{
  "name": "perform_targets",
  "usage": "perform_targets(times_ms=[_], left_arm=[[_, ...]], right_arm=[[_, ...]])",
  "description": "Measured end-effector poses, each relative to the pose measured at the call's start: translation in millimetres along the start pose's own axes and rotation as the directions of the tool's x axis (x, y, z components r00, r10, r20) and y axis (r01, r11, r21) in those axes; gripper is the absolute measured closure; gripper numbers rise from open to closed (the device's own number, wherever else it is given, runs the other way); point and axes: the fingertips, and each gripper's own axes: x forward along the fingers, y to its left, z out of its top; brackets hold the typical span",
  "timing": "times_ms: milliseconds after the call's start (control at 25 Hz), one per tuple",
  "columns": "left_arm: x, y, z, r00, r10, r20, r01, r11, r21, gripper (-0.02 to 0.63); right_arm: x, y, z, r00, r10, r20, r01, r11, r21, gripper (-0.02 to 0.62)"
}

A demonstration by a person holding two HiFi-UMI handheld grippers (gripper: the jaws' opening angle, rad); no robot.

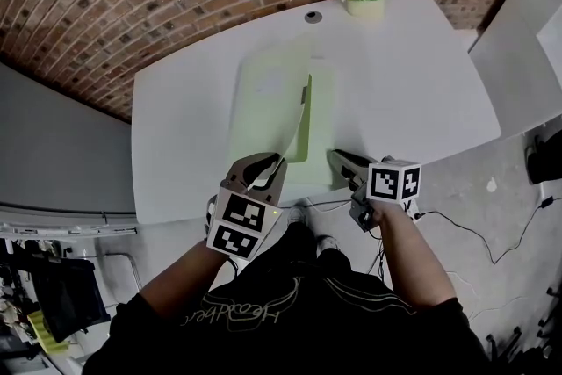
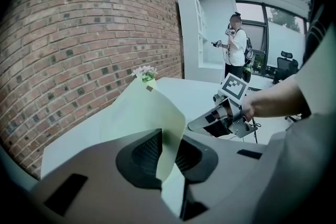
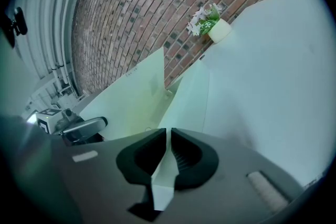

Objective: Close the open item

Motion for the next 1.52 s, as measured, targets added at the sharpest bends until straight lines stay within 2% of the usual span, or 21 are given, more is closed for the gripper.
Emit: perform_targets(times_ms=[120,280,480,1520], left_arm=[[5.1,-4.7,-2.1,1.0,-0.004,-0.013,0.005,1.0,0.018,0.577],[13.1,-12.2,-5.6,1.0,-0.014,-0.027,0.015,0.999,0.035,0.575],[20.5,-18.1,-7.4,0.999,-0.02,-0.043,0.022,0.999,0.046,0.573],[49.9,-38.6,-32.2,0.984,-0.016,-0.175,0.045,0.986,0.163,0.569]], right_arm=[[1.7,5.0,0.1,1.0,0.029,0.007,-0.029,0.999,0.019,0.561],[-0.8,-3.1,0.2,1.0,-0.005,0.01,0.005,1.0,0.0,0.563],[1.6,2.9,0.4,0.999,0.036,0.022,-0.036,0.999,0.024,0.574],[1.7,7.5,-4.2,0.997,0.064,0.036,-0.066,0.996,0.055,0.574]])
